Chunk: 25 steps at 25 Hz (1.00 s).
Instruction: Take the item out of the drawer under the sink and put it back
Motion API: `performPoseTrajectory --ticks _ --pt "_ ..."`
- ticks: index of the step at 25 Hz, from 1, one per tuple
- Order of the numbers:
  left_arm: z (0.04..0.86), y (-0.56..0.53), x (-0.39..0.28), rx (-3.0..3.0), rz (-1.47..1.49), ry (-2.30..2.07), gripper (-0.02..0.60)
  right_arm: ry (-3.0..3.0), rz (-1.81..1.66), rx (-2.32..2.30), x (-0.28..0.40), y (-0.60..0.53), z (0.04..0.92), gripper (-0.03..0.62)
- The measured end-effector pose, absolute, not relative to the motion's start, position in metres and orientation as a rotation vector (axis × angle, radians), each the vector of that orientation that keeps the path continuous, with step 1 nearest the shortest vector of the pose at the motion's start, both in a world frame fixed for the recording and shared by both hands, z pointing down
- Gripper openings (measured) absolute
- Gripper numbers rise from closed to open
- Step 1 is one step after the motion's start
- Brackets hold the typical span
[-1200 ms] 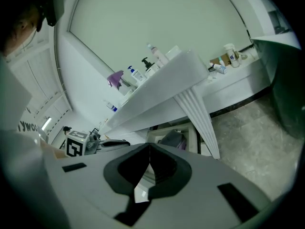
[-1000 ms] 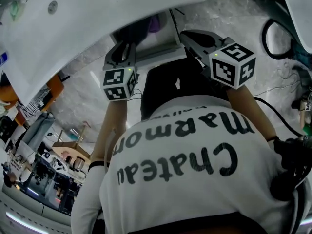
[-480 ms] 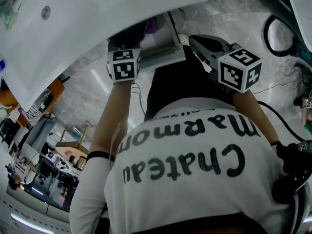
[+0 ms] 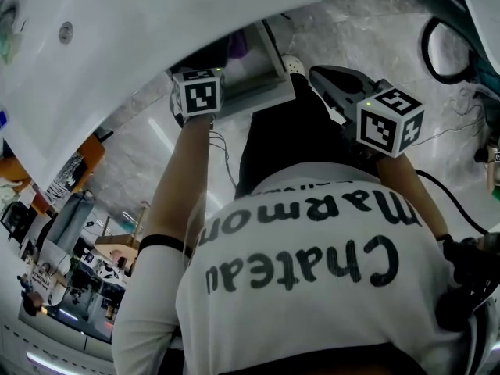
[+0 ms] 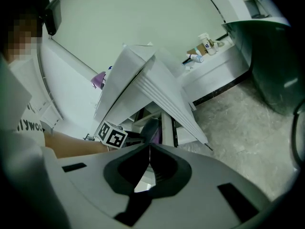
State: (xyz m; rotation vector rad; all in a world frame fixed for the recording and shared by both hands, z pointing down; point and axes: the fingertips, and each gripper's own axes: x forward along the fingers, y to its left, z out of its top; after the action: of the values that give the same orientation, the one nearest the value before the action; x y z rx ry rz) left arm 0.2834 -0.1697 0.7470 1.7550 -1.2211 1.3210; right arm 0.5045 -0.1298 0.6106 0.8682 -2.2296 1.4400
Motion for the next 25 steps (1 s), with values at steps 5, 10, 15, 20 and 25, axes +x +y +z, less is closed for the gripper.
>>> performPoseTrajectory --ticks 5,10,15,20,25 --pt "0.760 -0.167 0.285 1.745 1.317 -1.190 0.139 -2.216 1.446 0.894 0.513 -0.124 0.614 0.012" --pt "0.762 -0.164 0.287 1.788 1.362 -1.134 0.090 -2.206 1.445 0.903 0.517 -0.119 0.614 0.011" --pt "0.740 -0.164 0.301 1.855 1.355 -1.127 0.072 -2.239 1.444 0.895 0.512 -0.125 0.604 0.011" --pt "0.712 -0.161 0.309 1.919 1.318 -1.143 0.066 -2.284 1.406 0.849 0.499 -0.126 0.589 0.012" --pt "0.673 -0.158 0.318 1.982 1.243 -1.197 0.064 -2.347 1.340 0.807 0.490 -0.135 0.570 0.011"
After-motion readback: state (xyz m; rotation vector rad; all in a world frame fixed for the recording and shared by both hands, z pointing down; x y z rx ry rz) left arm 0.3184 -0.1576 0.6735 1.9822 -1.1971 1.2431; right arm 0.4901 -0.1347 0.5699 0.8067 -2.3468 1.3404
